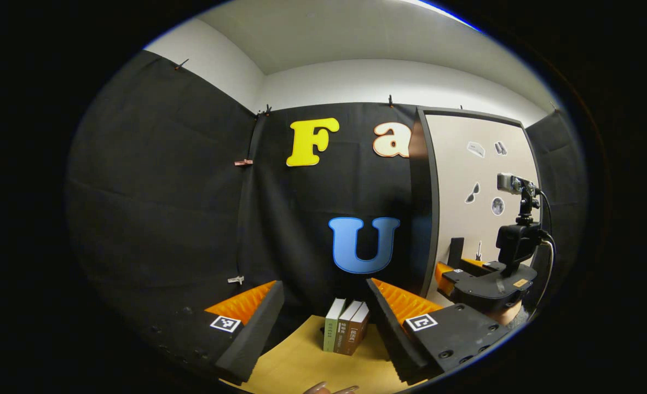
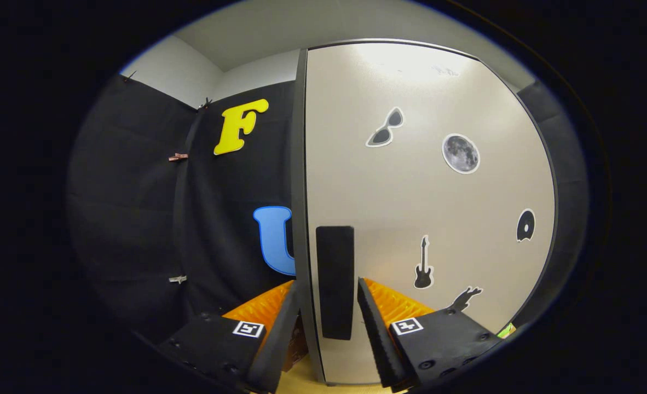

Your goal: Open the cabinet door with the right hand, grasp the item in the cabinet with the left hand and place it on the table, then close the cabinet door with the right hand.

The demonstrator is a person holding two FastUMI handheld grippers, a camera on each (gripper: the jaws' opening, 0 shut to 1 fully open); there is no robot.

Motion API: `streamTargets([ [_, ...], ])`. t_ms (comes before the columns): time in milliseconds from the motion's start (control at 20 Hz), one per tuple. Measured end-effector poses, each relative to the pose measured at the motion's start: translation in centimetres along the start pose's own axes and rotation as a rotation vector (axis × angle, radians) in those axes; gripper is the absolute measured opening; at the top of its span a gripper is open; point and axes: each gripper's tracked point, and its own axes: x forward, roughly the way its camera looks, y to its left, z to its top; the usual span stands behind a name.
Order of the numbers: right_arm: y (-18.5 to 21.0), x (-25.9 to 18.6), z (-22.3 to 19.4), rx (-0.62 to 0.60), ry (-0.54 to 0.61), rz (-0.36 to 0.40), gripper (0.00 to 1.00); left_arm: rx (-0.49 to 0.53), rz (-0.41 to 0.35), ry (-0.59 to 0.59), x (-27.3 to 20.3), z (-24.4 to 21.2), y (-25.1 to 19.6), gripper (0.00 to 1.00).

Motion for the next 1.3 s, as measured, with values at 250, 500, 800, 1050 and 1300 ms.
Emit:
streamTargets([
  [250,-0.6,0.2,0.2,-0.029,-0.018,-0.053,0.34,-0.003,0.024,-0.002,0.1,0.0,0.9,0.93],
  [500,-0.8,0.4,0.2,-0.03,-0.009,-0.037,0.13,-0.019,0.027,0.002,-0.9,0.0,1.4,0.94],
  [800,-0.9,0.4,0.0,-0.02,0.013,-0.031,0.13,-0.023,0.019,0.014,-6.0,0.4,3.0,0.94],
  [1050,-0.8,0.1,-0.1,0.001,0.05,-0.046,0.13,-0.006,-0.009,0.02,-10.4,0.2,4.6,0.95],
  [1300,-0.4,-2.3,0.5,0.015,0.054,-0.002,0.13,-0.026,-0.02,-0.003,-11.4,0.7,6.4,0.95],
])
